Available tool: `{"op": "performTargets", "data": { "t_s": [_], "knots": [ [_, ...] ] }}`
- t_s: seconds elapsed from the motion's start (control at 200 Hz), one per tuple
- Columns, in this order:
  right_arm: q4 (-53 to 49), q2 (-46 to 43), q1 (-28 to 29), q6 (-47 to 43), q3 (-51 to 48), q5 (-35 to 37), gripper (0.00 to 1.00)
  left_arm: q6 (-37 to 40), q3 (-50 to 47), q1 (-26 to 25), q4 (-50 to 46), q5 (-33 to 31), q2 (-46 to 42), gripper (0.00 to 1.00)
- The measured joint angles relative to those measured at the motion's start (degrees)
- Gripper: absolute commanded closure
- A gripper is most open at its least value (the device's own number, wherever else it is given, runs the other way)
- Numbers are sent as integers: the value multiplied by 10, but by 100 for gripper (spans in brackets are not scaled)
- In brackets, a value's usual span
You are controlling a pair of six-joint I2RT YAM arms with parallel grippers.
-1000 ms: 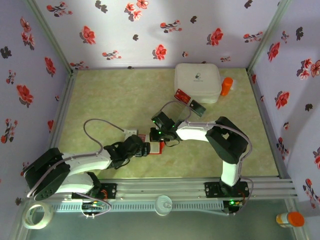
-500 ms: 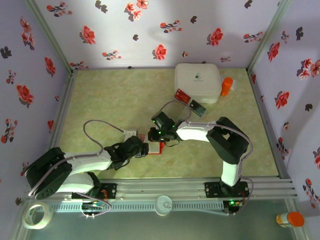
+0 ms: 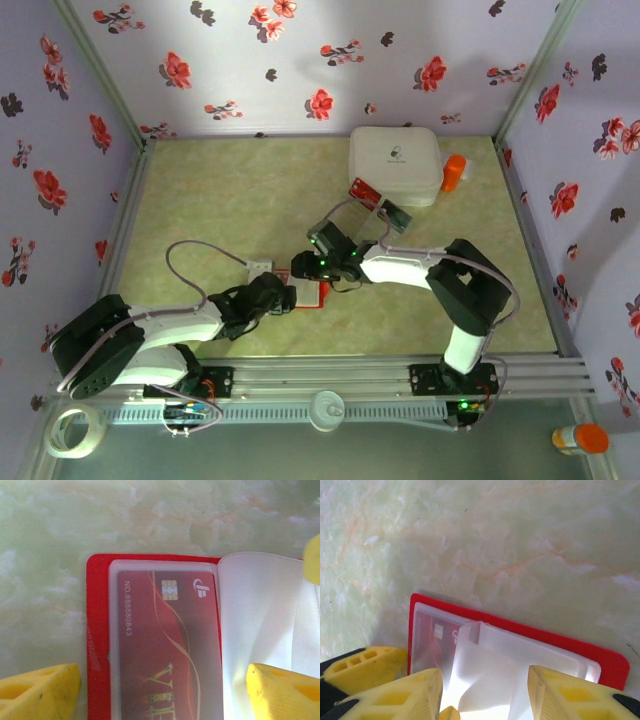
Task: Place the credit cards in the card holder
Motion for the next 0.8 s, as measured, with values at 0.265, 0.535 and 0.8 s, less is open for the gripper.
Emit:
{"op": "performTargets", "data": {
  "t_s": [0.265,0.535,0.8],
  "knots": [
    [24,28,0,15,-1,-12,47,0,0,0,1,0,0,13],
    [51,31,0,19,-1,-42,47,-2,-2,0,-8,3,-22,1],
    [77,6,22,47,-3,-46,46,-4,-2,11,-72,-10,-130,0]
  ]
}}
